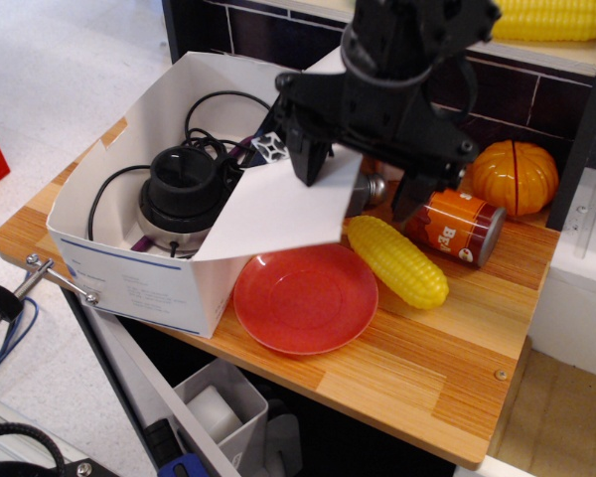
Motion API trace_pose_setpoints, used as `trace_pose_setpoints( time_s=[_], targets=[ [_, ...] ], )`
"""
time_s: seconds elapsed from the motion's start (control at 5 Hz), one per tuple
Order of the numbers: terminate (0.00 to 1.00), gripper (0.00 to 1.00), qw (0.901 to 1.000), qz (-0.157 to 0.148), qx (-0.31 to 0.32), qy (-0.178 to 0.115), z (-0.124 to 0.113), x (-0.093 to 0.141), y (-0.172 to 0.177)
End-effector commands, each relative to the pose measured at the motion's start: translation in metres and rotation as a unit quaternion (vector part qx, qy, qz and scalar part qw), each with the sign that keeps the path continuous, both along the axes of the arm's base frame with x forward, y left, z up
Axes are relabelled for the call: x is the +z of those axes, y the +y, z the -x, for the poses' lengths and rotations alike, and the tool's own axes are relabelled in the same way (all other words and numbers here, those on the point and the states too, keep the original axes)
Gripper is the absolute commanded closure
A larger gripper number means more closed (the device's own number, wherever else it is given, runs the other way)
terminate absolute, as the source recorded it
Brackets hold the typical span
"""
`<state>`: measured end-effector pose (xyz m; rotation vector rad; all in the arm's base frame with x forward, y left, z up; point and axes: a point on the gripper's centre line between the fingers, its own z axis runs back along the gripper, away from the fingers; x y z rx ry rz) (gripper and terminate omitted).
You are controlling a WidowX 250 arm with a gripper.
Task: Open white1fbox flap
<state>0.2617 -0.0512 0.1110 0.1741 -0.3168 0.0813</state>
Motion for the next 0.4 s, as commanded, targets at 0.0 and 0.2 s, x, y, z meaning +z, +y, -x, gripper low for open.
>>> trace_pose_setpoints(
  time_s=[0.0,0.2],
  targets=[
    [0.0,0.0,0.9995,0.023,0.003,-0.021,-0.0074,-0.0167,-0.0139],
    [1.0,0.0,0.9996,0.019,-0.004,-0.022,-0.0144,-0.0179,-0.0146]
  ],
)
